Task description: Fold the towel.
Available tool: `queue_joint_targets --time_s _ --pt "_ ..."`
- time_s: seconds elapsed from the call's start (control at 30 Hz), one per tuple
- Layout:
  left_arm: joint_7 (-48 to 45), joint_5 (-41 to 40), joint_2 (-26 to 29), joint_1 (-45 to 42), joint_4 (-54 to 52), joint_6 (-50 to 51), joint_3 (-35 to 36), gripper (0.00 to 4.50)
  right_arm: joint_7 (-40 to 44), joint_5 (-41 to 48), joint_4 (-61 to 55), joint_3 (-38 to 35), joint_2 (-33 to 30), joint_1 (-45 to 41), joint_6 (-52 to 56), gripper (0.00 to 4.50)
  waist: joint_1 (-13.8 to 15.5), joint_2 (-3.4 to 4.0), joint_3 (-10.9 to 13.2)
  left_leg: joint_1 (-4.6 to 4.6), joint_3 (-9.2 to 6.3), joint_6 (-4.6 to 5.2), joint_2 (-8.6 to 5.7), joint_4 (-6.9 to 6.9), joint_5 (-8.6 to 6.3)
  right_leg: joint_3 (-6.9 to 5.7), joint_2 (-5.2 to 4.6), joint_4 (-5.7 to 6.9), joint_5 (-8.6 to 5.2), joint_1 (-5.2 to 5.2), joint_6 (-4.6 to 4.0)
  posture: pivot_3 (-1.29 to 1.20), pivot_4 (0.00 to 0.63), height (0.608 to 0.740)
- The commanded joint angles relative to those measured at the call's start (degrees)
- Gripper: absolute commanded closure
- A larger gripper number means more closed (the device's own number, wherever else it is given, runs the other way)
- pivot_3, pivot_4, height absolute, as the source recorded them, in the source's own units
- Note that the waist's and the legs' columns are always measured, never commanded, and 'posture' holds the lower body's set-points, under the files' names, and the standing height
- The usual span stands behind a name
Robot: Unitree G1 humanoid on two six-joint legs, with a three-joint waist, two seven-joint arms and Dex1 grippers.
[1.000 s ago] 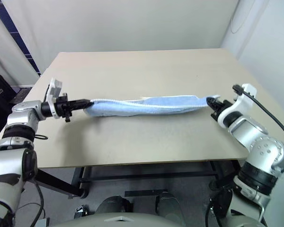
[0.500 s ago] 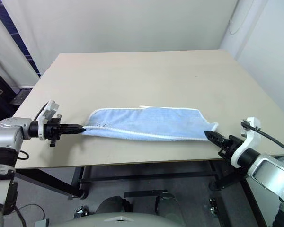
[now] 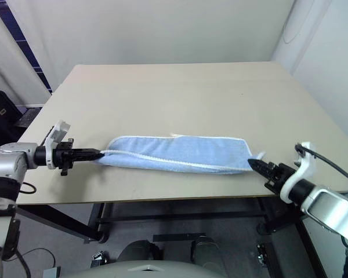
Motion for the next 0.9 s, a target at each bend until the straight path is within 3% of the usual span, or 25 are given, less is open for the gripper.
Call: queue_joint_targets --time_s 0.03,0.1,0.37,0.9 --pt "1.24 0.68 -0.41 -4.39 5.10 -2.00 1.75 4.47 -4.29 2.94 2.48 2.44 -1.35 -4.94 -4.19 4.50 0.05 -0.07 0.01 0.00 0.00 0.01 0.00 0.00 0.00 0.00 0.03 0.00 0.00 0.00 0.00 0.00 0.000 0.740" --pt "2.16 1.31 -1.08 -6.99 8.99 -3.34 1.91 4.47 -6.57 3.86 5.02 4.17 -0.28 -8.17 -6.26 4.50 0.16 -0.09 0.02 -0.05 0.00 0.02 0.01 -0.01 -0.01 0.00 0.06 -0.01 0.00 -0.04 0.03 0.00 0.000 0.740" --pt "6.50 4.16 -4.86 -14.98 20.25 -8.16 2.11 4.47 -8.57 -7.02 17.46 12.11 5.96 -20.17 -9.71 4.50 1.02 -0.19 -0.01 -0.06 0.02 0.06 0.01 0.04 -0.01 0.01 0.10 0.02 0.08 -0.03 0.17 0.00 0.000 0.740" --pt "12.59 7.06 -8.86 -18.31 28.33 -12.85 4.96 4.47 -10.02 -18.32 32.37 9.78 15.44 -31.95 -12.37 4.50 0.80 -0.19 -0.02 -0.10 0.05 0.09 0.01 0.04 -0.03 0.01 0.10 0.10 0.14 -0.08 0.27 0.00 0.000 0.740"
